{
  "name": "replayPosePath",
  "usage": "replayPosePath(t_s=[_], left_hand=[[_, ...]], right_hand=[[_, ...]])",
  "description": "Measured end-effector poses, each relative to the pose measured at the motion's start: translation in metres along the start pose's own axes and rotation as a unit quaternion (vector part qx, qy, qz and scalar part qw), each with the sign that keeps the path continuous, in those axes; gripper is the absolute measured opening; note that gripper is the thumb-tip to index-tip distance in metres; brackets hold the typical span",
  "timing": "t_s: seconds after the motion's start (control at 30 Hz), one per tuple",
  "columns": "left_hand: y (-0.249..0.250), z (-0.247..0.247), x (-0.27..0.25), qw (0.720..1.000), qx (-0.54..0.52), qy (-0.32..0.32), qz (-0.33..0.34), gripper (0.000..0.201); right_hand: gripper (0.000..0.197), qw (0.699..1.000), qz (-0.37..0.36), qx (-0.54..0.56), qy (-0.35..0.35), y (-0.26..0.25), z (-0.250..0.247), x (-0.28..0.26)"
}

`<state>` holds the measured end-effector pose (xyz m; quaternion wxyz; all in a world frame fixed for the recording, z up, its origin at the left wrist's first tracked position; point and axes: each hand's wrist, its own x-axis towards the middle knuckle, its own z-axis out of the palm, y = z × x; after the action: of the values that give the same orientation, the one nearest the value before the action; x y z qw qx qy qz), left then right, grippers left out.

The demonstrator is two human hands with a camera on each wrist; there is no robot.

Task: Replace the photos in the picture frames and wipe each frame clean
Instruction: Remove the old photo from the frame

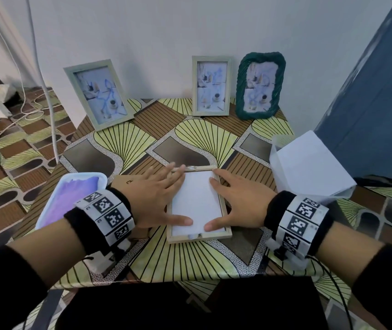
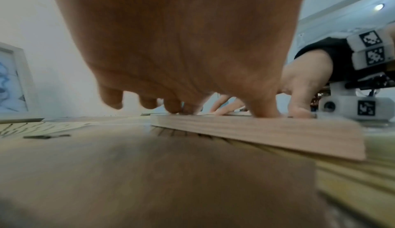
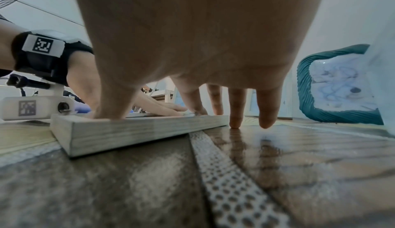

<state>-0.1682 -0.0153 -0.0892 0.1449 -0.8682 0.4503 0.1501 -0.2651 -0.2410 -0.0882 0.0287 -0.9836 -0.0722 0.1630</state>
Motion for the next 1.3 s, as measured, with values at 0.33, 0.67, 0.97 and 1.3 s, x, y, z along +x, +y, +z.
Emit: replayPosePath(t_s=[0.33,0.67,0.97,1.3], left_hand=[[0.004,-0.006,0.003,0.999,0.007,-0.011,0.03,0.126],[0.014,-0.027,-0.002,0.999,0.004,-0.024,0.031,0.119],[0.018,-0.036,-0.004,0.998,-0.045,-0.04,0.002,0.103],[0.001,-0.02,-0.002,0.998,-0.013,-0.052,0.03,0.127]], right_hand=[[0.128,1.0,0.004,0.006,0.009,0.0,0.002,0.001],[0.134,1.0,0.01,0.02,-0.012,0.006,-0.002,-0.002],[0.132,0.997,-0.005,0.037,-0.069,0.011,-0.003,-0.007],[0.128,0.996,-0.001,0.04,-0.08,0.008,-0.003,-0.008]])
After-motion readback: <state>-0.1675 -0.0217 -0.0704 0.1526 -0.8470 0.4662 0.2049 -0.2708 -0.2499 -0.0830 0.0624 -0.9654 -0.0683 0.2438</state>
